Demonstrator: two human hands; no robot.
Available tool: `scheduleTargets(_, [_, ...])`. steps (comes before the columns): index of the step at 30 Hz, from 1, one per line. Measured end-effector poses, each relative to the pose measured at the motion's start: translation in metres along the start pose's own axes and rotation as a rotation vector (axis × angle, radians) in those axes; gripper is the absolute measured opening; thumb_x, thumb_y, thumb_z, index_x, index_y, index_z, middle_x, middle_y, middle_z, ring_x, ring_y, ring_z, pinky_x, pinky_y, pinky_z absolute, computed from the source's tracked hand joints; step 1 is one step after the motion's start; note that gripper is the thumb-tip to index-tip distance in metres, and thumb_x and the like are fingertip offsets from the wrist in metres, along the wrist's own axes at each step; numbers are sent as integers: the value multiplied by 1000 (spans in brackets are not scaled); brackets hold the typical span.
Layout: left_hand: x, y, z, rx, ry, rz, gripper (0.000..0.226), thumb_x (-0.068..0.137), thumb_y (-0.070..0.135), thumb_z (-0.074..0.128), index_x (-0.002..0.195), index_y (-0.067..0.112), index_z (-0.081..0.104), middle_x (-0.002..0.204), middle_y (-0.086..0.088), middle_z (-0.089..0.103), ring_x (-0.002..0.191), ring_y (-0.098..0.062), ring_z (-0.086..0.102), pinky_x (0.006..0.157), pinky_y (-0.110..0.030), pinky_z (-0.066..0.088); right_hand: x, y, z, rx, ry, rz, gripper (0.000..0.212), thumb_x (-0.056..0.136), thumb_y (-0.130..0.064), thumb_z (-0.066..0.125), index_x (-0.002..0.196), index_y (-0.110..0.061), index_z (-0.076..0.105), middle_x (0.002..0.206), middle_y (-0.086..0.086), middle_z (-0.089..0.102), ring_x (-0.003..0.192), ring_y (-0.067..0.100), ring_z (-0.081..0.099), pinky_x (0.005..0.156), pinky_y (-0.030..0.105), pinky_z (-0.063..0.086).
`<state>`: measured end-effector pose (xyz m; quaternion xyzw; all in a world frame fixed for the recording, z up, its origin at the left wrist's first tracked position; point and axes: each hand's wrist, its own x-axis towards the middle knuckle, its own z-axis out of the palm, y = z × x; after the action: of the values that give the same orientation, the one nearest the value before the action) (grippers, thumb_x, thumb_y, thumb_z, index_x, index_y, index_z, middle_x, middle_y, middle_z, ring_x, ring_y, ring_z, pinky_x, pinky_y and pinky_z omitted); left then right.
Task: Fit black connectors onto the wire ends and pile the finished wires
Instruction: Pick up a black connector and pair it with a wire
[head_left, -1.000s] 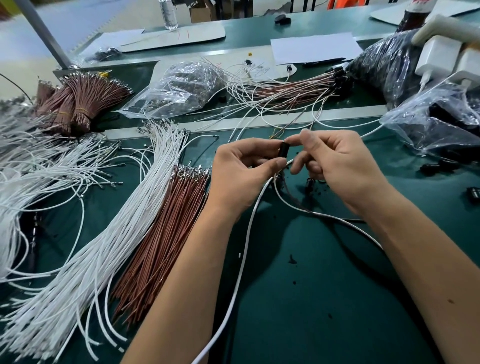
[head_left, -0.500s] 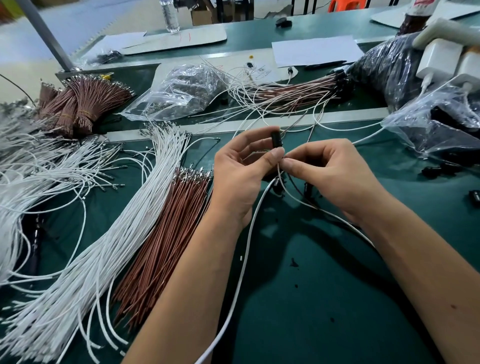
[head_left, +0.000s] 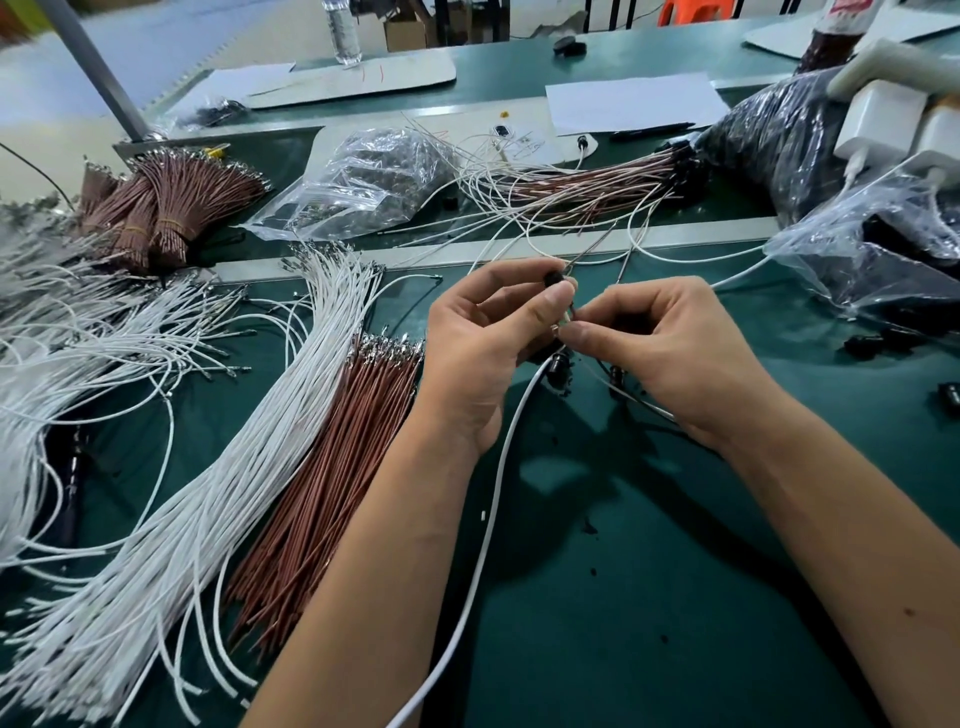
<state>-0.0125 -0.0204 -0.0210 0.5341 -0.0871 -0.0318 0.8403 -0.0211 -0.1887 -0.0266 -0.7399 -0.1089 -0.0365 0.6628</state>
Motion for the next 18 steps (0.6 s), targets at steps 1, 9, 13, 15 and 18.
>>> scheduleTargets(1, [0, 0, 1, 16, 16, 20, 17, 82, -2, 75, 95, 8, 73, 88, -12, 73, 74, -19, 69, 75, -30, 58, 0, 0, 0, -8, 3, -2, 19, 74, -31, 85, 82, -14, 81, 80, 11, 78, 73, 17, 67, 72, 31, 52])
scheduleTargets(9, [1, -4, 1, 105, 1, 90, 22, 71, 1, 82, 88, 7, 70, 85, -11, 76, 79, -20, 72, 77, -32, 58, 0, 2, -1, 1, -14, -56, 17, 80, -34, 84, 81, -17, 80, 75, 1, 76, 72, 10, 64, 69, 25, 52])
scheduleTargets(13, [0, -4, 1, 131, 7, 91, 21, 74, -5, 81, 87, 7, 70, 86, -13, 76, 79, -21, 71, 77, -32, 58, 1, 3, -1, 14, -16, -62, 16, 82, -33, 84, 81, -18, 80, 76, 2, 76, 73, 10, 64, 70, 25, 53])
scheduleTargets(15, [0, -3, 1, 134, 13, 93, 21, 74, -5, 82, 86, 9, 70, 87, -15, 75, 80, -23, 70, 78, -35, 59, 1, 4, -2, 14, -15, -67, 15, 82, -33, 85, 81, -18, 81, 77, 0, 77, 73, 8, 65, 70, 22, 53])
scheduleTargets(18, [0, -3, 2, 144, 25, 102, 21, 74, -5, 82, 86, 8, 71, 86, -19, 74, 78, -27, 68, 82, -40, 59, 1, 4, -2, -8, -15, -70, 16, 80, -35, 85, 82, -20, 82, 78, 1, 77, 73, 8, 66, 70, 23, 54])
